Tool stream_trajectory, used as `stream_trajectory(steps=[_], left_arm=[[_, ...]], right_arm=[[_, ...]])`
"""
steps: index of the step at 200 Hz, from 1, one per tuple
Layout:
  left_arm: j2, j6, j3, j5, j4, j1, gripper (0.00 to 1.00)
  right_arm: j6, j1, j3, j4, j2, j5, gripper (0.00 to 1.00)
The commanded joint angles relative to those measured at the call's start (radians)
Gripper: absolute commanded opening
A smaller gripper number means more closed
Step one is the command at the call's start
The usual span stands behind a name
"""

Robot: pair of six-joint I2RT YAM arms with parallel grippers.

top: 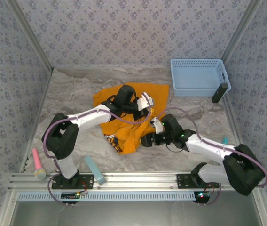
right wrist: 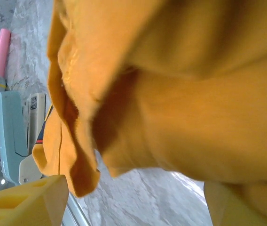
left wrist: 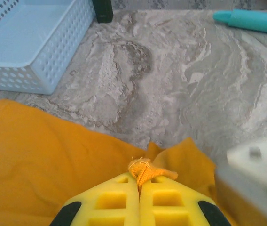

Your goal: Fold the inside-out t-shirt

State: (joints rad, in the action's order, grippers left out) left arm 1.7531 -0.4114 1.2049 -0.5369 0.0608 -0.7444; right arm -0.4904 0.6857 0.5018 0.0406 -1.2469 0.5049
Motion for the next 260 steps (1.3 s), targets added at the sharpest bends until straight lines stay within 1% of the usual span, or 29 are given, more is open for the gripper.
stream_trajectory(steps=[1, 21, 34, 69, 98, 121, 149, 164, 177, 184, 201, 215, 227, 242, 260], left_arm=[[0.023, 0.06, -0.005, -0.015, 0.083, 0.017, 0.0], [0.036, 0.101, -0.008, -0.023, 0.117, 0.039, 0.0], [0.045, 0.141, -0.009, -0.032, 0.136, 0.052, 0.0], [0.053, 0.16, -0.009, -0.031, 0.147, 0.061, 0.0], [0.057, 0.165, -0.004, -0.031, 0.146, 0.065, 0.0], [0.054, 0.16, -0.007, -0.036, 0.139, 0.069, 0.0], [0.052, 0.151, -0.008, -0.043, 0.126, 0.07, 0.0], [0.052, 0.148, -0.009, -0.044, 0.123, 0.071, 0.0], [0.054, 0.148, -0.009, -0.048, 0.123, 0.071, 0.0], [0.056, 0.149, -0.009, -0.052, 0.125, 0.071, 0.0], [0.059, 0.154, -0.009, -0.056, 0.13, 0.071, 0.0], [0.061, 0.154, -0.01, -0.057, 0.133, 0.071, 0.0], [0.063, 0.152, -0.01, -0.06, 0.129, 0.072, 0.0], [0.063, 0.15, -0.013, -0.064, 0.123, 0.077, 0.0], [0.062, 0.152, -0.019, -0.067, 0.124, 0.081, 0.0]], right_arm=[[-0.115, 0.061, 0.027, 0.134, -0.094, -0.055, 0.77], [-0.191, 0.147, 0.016, 0.221, -0.151, -0.066, 0.76], [-0.203, 0.177, 0.025, 0.235, -0.168, -0.069, 0.75], [-0.206, 0.195, 0.084, 0.184, -0.178, -0.083, 0.72], [-0.212, 0.198, 0.098, 0.149, -0.167, -0.095, 0.69], [-0.239, 0.184, 0.075, 0.06, -0.112, -0.127, 0.68], [-0.264, 0.176, 0.076, -0.121, -0.01, -0.168, 0.71], [-0.305, 0.173, 0.062, -0.159, 0.033, -0.168, 0.72], [-0.339, 0.174, 0.044, -0.135, 0.062, -0.16, 0.73], [-0.349, 0.176, 0.043, -0.113, 0.063, -0.145, 0.76], [-0.365, 0.185, 0.07, -0.092, 0.015, -0.123, 0.76], [-0.391, 0.195, 0.084, -0.03, -0.038, -0.102, 0.74], [-0.409, 0.209, 0.097, 0.014, -0.077, -0.091, 0.71], [-0.411, 0.224, 0.122, 0.02, -0.113, -0.09, 0.67], [-0.439, 0.233, 0.122, 0.058, -0.138, -0.082, 0.59]])
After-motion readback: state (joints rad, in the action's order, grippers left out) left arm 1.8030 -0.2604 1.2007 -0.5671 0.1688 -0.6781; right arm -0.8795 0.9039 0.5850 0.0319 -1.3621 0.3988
